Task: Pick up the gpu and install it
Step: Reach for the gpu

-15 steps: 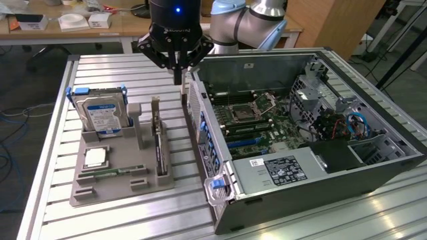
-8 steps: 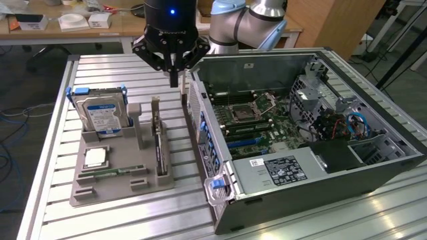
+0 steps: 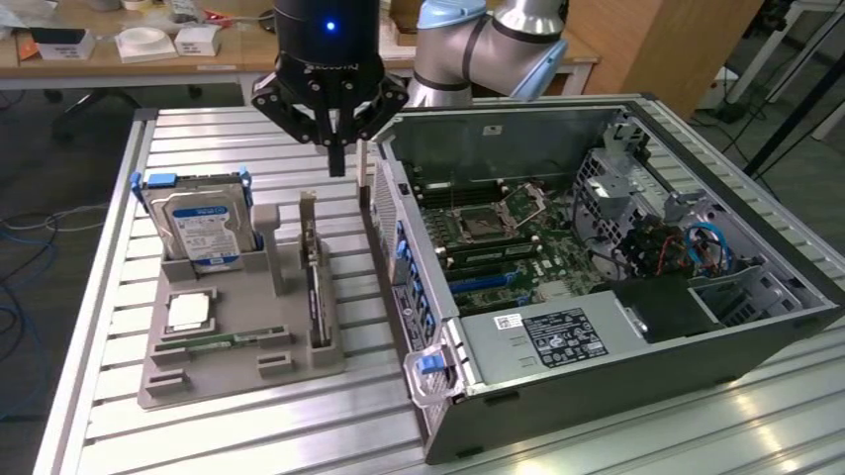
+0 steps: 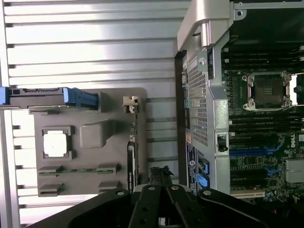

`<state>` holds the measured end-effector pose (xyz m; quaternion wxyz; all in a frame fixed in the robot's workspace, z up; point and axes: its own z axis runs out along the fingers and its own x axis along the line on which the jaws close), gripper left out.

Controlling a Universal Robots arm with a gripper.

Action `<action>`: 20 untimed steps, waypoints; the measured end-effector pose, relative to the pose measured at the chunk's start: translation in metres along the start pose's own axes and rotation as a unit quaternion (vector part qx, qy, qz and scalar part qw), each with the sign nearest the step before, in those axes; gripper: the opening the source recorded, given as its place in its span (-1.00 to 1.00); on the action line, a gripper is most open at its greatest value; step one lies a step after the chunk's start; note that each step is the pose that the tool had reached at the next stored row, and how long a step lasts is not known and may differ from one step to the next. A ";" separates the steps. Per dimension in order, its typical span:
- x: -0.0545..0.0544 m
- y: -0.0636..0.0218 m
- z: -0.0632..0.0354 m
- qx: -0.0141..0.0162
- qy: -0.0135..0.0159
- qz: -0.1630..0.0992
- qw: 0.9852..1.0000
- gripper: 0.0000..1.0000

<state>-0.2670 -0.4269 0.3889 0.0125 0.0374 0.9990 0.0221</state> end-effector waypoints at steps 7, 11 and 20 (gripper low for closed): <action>0.006 -0.0028 -0.0002 0.000 0.000 0.000 1.000 -0.79; 0.009 -0.0034 -0.0002 0.000 0.000 0.000 1.000 -0.79; 0.010 -0.0039 -0.0002 0.000 0.000 0.000 1.000 -0.79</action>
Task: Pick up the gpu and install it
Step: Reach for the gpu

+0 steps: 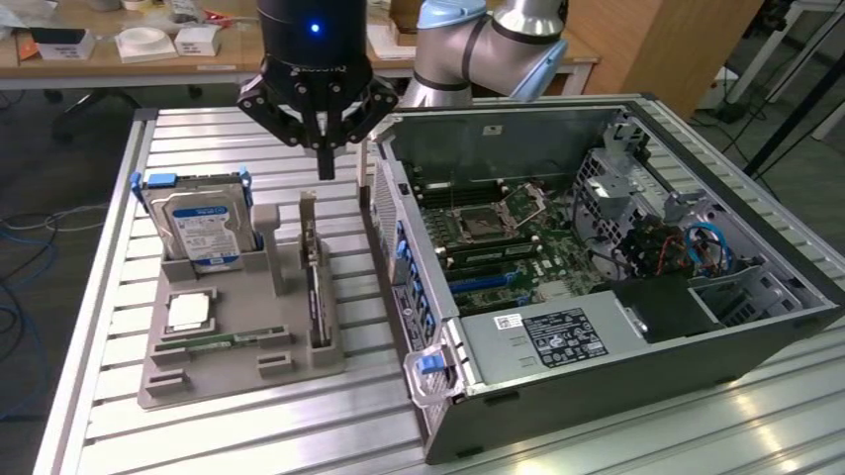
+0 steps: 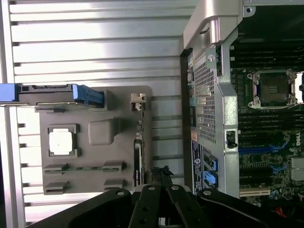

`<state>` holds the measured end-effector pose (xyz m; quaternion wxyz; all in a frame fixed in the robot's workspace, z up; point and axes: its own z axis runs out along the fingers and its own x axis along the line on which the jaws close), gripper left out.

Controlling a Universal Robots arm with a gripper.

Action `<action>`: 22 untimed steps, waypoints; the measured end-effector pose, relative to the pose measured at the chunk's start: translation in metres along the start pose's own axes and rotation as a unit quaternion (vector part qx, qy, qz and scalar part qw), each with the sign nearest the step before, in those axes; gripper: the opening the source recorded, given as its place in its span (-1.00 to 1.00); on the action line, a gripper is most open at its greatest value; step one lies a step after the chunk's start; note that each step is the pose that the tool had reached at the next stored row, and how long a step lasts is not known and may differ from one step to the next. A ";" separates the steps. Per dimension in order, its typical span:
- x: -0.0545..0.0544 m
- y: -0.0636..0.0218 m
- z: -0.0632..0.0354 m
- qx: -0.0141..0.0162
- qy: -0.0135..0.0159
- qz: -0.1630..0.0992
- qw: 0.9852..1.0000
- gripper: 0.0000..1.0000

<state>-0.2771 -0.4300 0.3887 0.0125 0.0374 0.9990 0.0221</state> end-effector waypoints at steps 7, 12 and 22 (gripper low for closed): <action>0.005 -0.0062 0.0001 0.000 0.000 0.000 1.000 -0.79; 0.009 -0.0083 0.0003 0.000 0.000 0.000 1.000 -0.79; 0.020 -0.0092 0.0009 0.000 0.000 0.000 1.000 -0.79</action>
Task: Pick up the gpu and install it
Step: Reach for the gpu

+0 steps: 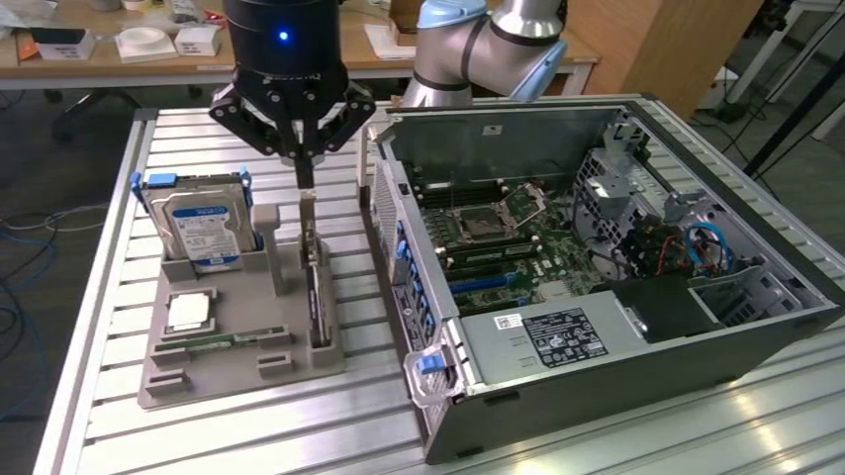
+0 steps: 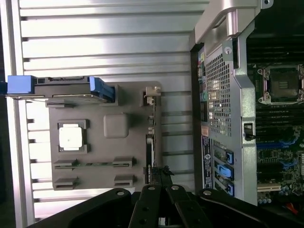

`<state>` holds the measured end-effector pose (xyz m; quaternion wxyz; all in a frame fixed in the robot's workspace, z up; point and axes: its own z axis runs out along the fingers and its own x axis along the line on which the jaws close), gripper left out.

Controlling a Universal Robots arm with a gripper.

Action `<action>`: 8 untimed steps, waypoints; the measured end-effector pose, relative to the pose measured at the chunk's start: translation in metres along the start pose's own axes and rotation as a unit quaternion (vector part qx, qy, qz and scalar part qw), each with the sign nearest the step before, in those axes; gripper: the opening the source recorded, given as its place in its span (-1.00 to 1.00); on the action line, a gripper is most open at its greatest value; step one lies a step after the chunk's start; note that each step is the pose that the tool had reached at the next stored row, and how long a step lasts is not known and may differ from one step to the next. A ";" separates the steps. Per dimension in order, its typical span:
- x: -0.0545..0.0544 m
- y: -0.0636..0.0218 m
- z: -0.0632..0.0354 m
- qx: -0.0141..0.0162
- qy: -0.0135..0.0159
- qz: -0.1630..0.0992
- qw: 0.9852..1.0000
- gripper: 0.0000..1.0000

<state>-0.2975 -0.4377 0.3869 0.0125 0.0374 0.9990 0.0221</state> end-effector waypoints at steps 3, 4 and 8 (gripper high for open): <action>0.003 -0.0002 0.0001 0.000 0.000 0.000 1.000 -0.79; 0.003 -0.0003 0.0001 0.000 0.000 0.000 1.000 -0.79; 0.005 -0.0004 0.0002 0.000 0.000 0.000 1.000 -0.79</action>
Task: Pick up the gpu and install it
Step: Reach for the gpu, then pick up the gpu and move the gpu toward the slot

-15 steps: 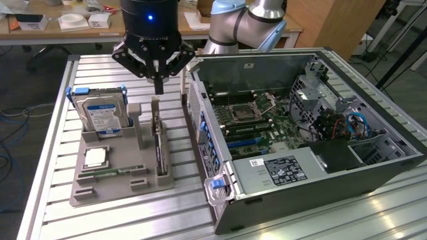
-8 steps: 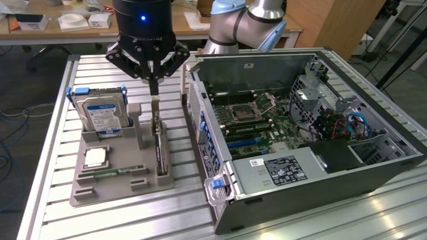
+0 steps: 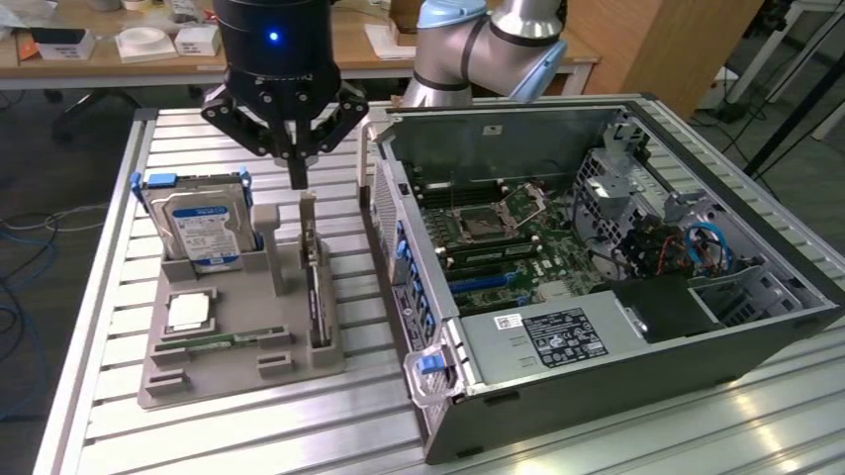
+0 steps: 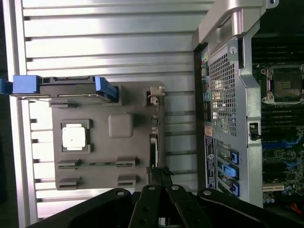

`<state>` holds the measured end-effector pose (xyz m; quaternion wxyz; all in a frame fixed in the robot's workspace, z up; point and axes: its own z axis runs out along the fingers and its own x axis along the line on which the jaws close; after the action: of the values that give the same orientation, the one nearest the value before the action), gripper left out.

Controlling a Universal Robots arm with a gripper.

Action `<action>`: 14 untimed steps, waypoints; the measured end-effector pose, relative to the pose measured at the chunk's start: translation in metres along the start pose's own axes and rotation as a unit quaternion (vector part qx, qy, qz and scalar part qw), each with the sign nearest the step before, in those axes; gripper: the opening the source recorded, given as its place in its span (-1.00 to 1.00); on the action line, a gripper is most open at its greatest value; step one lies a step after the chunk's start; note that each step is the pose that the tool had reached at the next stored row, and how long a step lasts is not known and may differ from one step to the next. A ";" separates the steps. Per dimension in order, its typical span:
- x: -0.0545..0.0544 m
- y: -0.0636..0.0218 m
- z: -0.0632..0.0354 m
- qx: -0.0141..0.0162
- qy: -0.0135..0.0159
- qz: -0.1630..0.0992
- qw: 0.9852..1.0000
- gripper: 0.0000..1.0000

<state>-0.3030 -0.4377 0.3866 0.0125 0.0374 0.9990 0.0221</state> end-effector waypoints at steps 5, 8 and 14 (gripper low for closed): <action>0.001 0.0000 0.0000 0.000 0.000 0.000 1.000 -0.79; 0.001 -0.0001 0.0000 0.000 0.000 0.000 1.000 -0.79; 0.001 -0.0001 0.0000 0.000 0.000 0.000 1.000 -0.79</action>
<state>-0.3038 -0.4377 0.3866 0.0127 0.0374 0.9990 0.0220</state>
